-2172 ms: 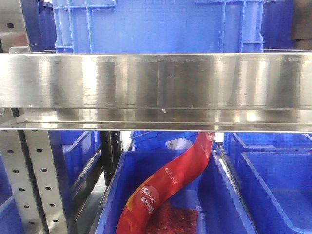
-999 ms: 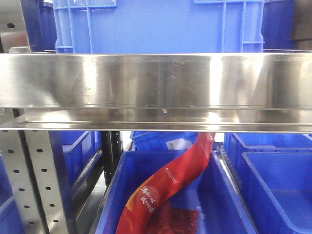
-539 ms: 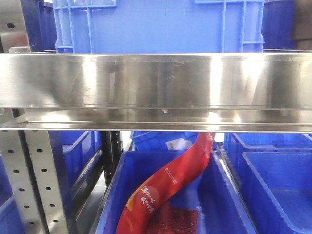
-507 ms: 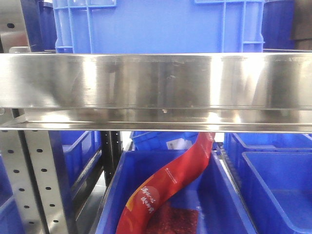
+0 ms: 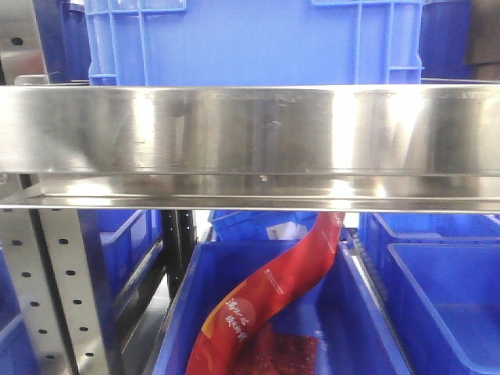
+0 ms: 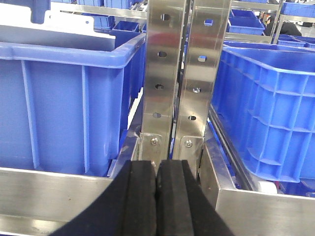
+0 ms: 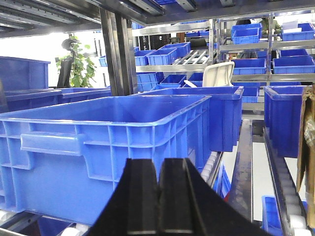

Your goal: Grab PVC pipe and place in blue bin

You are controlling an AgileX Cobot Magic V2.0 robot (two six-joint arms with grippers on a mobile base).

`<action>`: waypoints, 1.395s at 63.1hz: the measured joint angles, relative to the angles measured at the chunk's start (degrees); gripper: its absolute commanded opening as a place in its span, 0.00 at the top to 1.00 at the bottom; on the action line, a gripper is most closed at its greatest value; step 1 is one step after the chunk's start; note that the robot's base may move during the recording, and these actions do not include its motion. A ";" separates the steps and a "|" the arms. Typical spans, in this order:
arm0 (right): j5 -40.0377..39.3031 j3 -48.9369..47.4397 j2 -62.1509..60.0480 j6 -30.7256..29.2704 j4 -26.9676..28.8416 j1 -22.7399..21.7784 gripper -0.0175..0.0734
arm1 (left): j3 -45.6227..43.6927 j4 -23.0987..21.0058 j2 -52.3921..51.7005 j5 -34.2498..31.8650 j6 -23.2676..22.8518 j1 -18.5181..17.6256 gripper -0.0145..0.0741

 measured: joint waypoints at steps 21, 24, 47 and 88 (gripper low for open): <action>5.65 7.02 -8.06 -2.51 -0.34 -7.13 0.99 | 0.00 0.00 0.00 0.00 0.00 0.00 0.96; 4.35 10.16 -9.85 -2.65 -0.34 -8.58 0.99 | 0.00 0.00 0.00 0.00 0.00 0.00 0.96; 1.41 27.62 -21.46 -2.92 -0.20 -13.72 0.99 | 0.00 0.00 0.00 0.03 0.00 0.00 0.96; -4.13 27.87 -21.69 -3.02 -0.20 -13.81 0.99 | 0.00 0.00 0.00 0.17 0.00 0.00 0.96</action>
